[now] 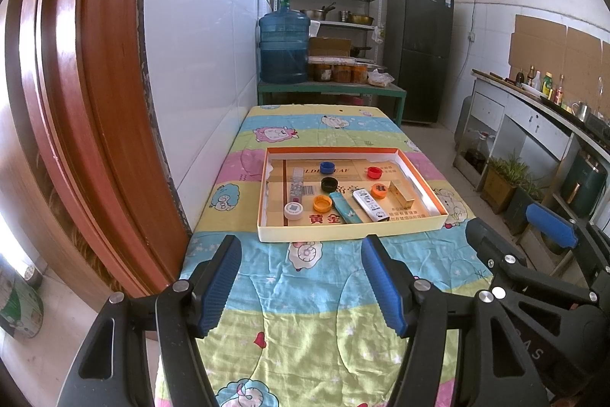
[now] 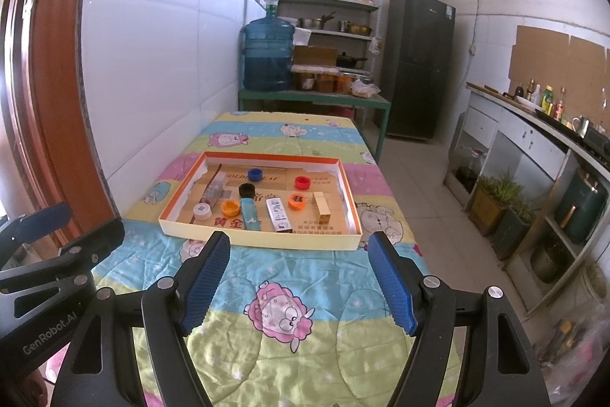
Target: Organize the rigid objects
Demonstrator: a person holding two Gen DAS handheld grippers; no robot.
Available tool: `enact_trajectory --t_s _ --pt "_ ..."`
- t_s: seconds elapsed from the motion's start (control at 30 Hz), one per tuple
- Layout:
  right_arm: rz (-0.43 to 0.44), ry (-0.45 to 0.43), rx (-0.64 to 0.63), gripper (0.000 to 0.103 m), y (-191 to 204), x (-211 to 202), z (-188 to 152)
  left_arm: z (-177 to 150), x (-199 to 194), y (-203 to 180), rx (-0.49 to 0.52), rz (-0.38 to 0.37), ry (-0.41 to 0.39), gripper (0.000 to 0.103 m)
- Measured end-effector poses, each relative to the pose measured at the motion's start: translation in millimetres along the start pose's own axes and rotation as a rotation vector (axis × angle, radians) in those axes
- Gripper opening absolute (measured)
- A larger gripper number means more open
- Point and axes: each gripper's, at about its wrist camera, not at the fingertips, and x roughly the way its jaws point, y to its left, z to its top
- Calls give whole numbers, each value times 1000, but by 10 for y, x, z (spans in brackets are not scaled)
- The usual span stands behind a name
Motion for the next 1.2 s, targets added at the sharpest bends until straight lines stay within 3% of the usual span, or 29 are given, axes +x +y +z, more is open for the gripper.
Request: enact_trajectory --t_s 1.2 --pt "1 3 -3 76 7 11 -4 -18 5 -2 -1 -3 3 66"
